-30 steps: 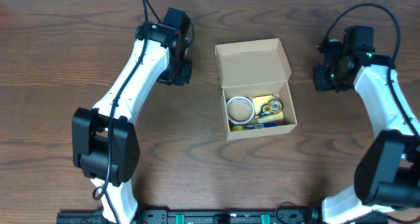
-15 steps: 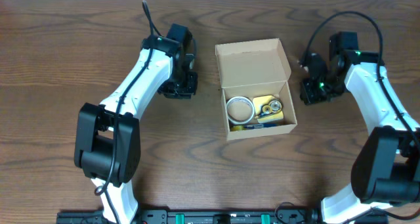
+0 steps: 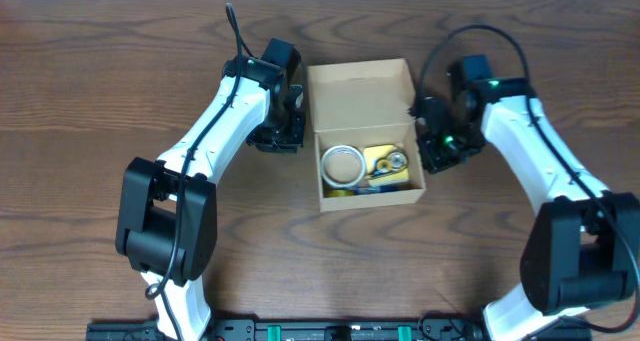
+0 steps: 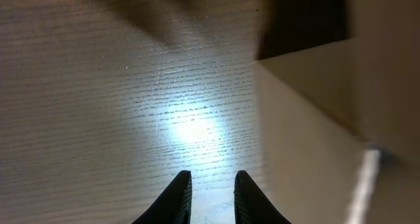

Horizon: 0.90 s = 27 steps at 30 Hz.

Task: Pack container
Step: 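Move both grippers to the box lid's far edge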

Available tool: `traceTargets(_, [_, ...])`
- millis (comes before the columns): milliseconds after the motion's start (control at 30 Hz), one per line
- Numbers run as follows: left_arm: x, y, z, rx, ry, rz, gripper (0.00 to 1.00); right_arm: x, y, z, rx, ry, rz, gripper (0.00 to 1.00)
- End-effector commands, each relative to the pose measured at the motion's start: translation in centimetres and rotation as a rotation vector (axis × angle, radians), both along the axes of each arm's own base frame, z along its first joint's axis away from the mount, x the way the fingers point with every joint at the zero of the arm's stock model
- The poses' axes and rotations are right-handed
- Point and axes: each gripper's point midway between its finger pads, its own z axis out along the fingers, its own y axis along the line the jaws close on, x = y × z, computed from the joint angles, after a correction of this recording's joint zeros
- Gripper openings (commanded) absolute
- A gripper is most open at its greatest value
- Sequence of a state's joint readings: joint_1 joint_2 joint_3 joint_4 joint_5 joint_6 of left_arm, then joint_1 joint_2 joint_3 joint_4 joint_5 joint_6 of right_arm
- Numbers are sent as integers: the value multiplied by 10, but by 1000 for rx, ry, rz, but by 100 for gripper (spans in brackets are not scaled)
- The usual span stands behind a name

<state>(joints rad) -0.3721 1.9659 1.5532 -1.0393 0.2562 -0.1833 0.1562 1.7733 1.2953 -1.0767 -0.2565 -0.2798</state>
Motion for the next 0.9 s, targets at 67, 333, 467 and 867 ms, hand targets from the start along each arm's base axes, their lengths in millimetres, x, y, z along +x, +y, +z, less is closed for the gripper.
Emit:
traceTargets(67, [-2, 1, 1, -2, 3, -9, 23, 8, -12, -1, -70, -18, -45, 1])
traceTargets(333, [25, 12, 0, 72, -116, -1, 23, 40, -64, 1, -62, -107, -207, 1])
traceTargets(467, [50, 23, 2, 147, -227, 36, 25, 55, -82, 1, -113, -165, -274, 2])
traceTargets(867, [79, 43, 7, 160, -318, 115, 26, 87, -87, -18, -111, -230, -316, 4])
